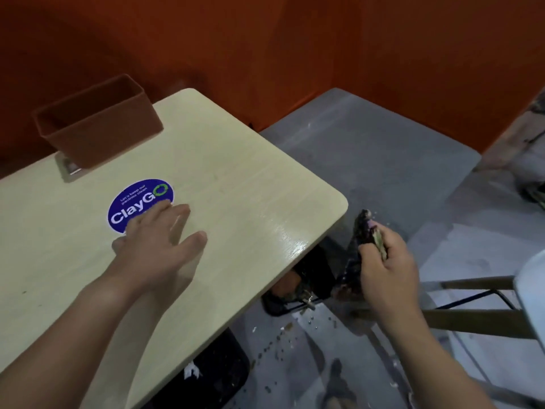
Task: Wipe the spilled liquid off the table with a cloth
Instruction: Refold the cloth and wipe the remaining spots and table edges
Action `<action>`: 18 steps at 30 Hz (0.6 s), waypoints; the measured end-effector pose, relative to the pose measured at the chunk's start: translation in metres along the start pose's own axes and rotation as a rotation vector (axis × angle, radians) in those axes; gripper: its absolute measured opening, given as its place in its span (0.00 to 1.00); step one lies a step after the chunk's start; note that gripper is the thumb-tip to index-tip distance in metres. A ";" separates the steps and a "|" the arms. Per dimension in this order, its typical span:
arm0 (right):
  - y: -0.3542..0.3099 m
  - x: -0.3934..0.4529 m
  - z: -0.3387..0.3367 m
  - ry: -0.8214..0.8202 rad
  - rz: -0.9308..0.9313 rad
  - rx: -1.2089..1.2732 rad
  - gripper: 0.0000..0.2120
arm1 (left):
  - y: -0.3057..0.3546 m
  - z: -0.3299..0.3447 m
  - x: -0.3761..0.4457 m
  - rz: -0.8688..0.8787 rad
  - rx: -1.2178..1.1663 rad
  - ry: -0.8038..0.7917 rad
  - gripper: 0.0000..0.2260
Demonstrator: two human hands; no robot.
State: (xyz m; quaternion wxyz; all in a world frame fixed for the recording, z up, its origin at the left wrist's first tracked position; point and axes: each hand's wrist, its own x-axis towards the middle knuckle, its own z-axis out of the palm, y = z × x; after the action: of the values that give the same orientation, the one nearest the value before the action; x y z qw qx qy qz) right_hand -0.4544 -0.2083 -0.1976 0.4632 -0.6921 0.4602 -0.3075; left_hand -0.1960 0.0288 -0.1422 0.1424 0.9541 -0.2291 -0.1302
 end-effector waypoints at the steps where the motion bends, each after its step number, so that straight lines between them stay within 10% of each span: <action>1: -0.003 0.006 0.000 0.035 0.023 0.009 0.17 | -0.002 -0.001 0.001 -0.009 -0.021 0.026 0.43; 11: -0.009 -0.057 0.038 -0.245 -0.030 0.141 0.14 | -0.025 -0.013 -0.006 -0.102 0.001 0.017 0.41; 18: -0.016 -0.001 0.021 -0.108 -0.022 0.191 0.14 | -0.046 -0.021 -0.035 -0.139 0.039 0.095 0.38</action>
State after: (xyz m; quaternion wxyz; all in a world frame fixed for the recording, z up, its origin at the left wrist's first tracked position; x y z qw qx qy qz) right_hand -0.4316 -0.1981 -0.1910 0.5477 -0.6654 0.3957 -0.3173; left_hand -0.2009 0.0892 -0.1312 0.1252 0.9754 -0.1576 -0.0901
